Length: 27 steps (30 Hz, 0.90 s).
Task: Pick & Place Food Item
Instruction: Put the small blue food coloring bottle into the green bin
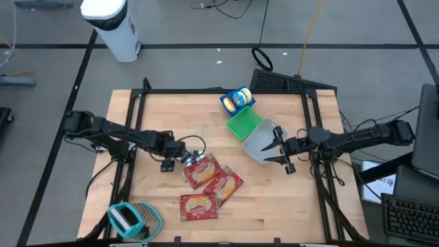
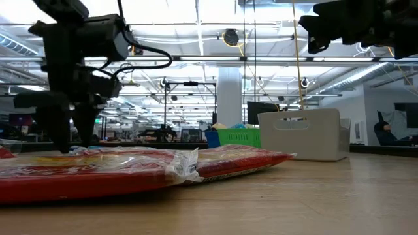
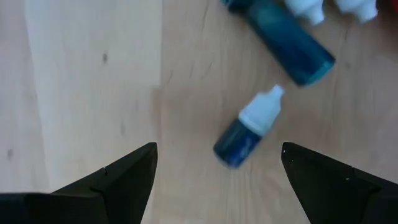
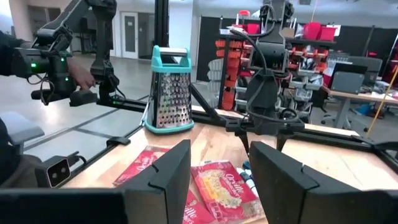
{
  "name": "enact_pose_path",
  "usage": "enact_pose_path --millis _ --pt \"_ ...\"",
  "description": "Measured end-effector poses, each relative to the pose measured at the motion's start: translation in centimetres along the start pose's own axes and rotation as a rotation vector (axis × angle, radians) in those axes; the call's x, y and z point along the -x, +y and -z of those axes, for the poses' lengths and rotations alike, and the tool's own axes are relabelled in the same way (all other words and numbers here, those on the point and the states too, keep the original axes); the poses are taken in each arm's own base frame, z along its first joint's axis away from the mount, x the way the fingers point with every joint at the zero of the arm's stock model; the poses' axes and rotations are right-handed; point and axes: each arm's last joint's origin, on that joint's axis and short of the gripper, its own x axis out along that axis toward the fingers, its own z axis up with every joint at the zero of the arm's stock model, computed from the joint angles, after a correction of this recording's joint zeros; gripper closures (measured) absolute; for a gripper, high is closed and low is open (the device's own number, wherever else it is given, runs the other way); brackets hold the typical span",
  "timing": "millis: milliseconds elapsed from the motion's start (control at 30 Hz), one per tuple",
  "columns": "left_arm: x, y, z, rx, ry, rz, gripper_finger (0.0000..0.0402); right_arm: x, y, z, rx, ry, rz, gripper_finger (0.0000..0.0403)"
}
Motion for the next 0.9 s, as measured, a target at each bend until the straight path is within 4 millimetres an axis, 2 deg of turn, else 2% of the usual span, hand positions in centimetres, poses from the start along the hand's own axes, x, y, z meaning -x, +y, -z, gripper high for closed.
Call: enact_pose_path --millis 333,633,900 --pt "-1.1 -0.2 0.4 -0.019 -0.051 0.041 0.0064 -0.1 0.0 0.1 -0.002 0.008 -0.001 0.0253" --pt "-1.4 -0.4 0.3 0.015 -0.091 0.076 0.0183 -0.1 0.0 0.2 -0.005 0.019 -0.002 0.0259" --pt "-1.5 -0.5 0.2 0.033 -0.104 0.09 0.0248 -0.1 0.0 0.3 -0.008 0.03 -0.002 0.0262"
